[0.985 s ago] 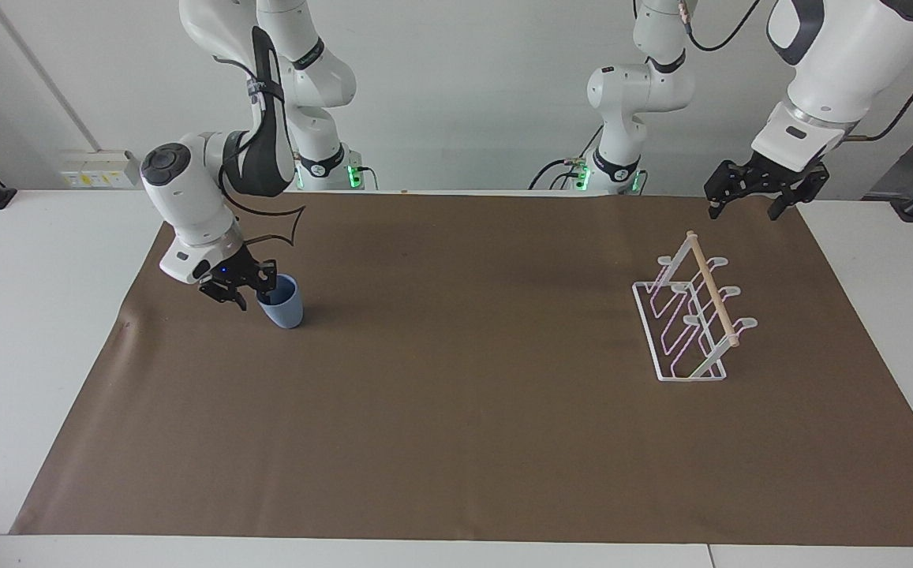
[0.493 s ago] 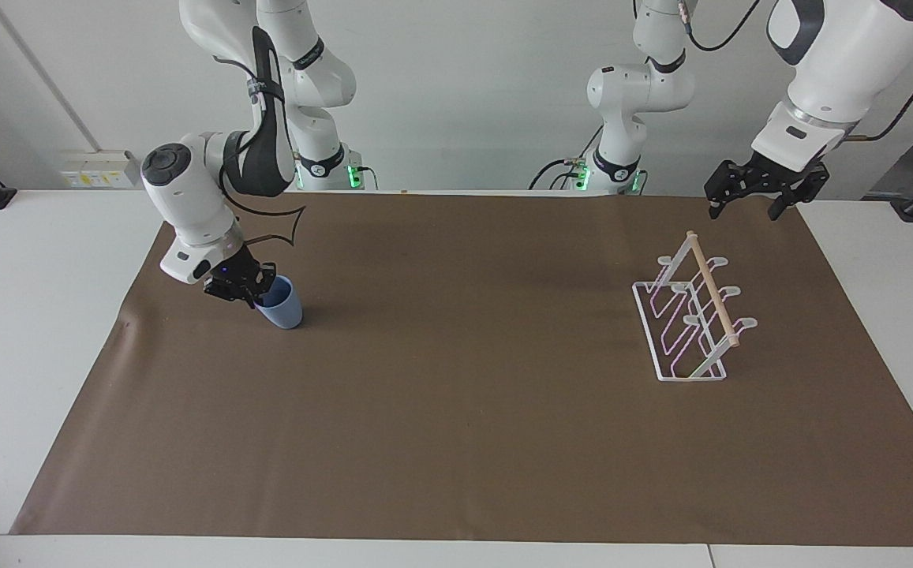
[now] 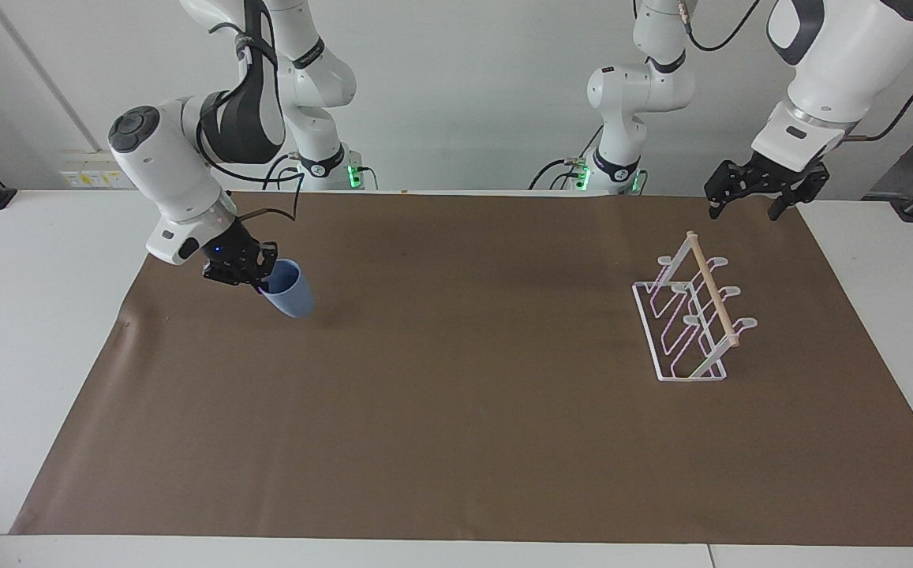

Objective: Hang cup on cup holder
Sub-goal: 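Lift the blue cup with the right gripper and tip it sideways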

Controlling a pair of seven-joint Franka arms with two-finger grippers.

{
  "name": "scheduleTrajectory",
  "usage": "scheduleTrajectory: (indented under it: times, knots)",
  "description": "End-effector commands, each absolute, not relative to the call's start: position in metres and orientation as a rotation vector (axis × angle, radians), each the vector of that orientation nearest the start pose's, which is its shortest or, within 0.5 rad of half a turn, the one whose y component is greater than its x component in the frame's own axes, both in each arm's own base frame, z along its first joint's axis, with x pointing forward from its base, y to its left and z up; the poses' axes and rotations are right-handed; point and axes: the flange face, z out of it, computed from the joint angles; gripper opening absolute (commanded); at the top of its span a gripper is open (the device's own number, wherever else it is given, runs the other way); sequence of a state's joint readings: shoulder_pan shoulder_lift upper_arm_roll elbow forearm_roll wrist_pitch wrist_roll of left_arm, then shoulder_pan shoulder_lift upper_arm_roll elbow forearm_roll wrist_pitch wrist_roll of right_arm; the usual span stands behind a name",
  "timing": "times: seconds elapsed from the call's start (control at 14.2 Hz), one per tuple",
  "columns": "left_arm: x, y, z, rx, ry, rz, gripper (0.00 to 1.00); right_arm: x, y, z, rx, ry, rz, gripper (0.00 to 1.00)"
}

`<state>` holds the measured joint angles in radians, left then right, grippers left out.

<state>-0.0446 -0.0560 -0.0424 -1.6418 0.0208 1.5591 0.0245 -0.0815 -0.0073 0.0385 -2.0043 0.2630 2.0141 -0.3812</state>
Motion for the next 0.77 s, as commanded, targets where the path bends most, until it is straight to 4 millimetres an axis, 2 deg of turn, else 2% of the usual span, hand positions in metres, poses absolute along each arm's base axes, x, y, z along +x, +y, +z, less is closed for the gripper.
scheduleTrajectory:
  times: [0.0,0.35,0.49,0.7]
  knots:
    - [0.529,-0.051,0.624,-3.119,0.201,0.011,1.00,0.560,0.003,0.487,-2.739,-0.235,-0.153,0.00]
    - [0.530,-0.044,0.625,-3.120,0.192,0.007,1.00,0.560,0.025,0.500,-2.415,-0.055,-0.182,0.00]
    - [0.530,-0.049,0.628,-3.118,0.223,-0.017,1.00,0.557,0.033,0.505,-2.291,0.006,-0.174,0.00]
    - [0.534,-0.057,0.629,-3.097,0.490,-0.071,1.00,0.551,0.050,0.502,-2.134,0.085,-0.129,0.00]
